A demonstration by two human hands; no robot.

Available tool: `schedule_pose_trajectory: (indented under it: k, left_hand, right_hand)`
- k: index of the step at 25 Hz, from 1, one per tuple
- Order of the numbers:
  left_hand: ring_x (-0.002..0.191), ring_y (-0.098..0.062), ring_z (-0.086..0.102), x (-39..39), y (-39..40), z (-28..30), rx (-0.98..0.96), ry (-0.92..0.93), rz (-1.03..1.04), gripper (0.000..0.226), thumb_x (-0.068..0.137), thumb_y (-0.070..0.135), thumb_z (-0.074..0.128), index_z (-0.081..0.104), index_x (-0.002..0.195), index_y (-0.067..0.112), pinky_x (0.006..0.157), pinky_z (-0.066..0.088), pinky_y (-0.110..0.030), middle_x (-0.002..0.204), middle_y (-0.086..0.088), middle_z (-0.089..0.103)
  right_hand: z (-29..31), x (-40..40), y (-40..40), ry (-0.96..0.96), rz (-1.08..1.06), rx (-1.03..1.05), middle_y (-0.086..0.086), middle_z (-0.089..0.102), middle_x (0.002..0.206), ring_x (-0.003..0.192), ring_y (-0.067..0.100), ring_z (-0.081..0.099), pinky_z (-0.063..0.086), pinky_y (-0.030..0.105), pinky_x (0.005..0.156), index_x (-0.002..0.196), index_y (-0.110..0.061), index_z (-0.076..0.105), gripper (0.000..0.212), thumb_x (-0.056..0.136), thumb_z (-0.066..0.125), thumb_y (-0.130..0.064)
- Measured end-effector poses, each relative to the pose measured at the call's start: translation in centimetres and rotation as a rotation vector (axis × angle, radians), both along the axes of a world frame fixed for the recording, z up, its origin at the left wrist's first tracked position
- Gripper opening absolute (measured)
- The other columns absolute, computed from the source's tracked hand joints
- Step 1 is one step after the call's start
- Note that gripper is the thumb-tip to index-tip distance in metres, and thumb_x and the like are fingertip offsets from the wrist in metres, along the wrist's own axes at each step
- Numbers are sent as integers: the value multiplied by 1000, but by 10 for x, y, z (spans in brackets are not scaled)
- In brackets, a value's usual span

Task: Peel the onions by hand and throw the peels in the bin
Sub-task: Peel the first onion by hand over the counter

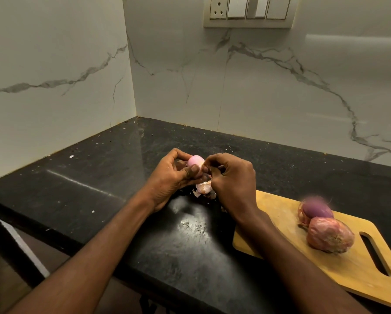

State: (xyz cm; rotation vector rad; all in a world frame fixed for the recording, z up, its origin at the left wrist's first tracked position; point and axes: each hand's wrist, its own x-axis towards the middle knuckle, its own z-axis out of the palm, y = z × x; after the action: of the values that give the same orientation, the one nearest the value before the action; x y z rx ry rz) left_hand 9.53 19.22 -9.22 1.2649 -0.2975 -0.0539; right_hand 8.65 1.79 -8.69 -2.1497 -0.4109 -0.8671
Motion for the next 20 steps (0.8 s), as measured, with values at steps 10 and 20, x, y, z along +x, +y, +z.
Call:
schedule_pose_trajectory:
  k: [10, 20]
  left_hand:
    - [99, -36, 73, 5, 1, -5, 87, -71, 77, 43, 84, 14, 76, 53, 118, 1, 86, 63, -47, 115, -27, 71]
    - [116, -26, 71, 5, -1, -5, 164, -156, 53, 58, 86, -20, 67, 64, 130, 17, 93, 60, -38, 130, -6, 69]
  right_hand:
    - [5, -2, -3, 180, 266, 99, -1, 71, 78, 72, 20, 67, 57, 46, 67, 91, -16, 77, 4, 90, 73, -15]
    - [5, 9, -12, 340, 173, 297, -4, 73, 113, 103, 13, 70, 63, 43, 86, 123, -22, 73, 28, 103, 57, -10]
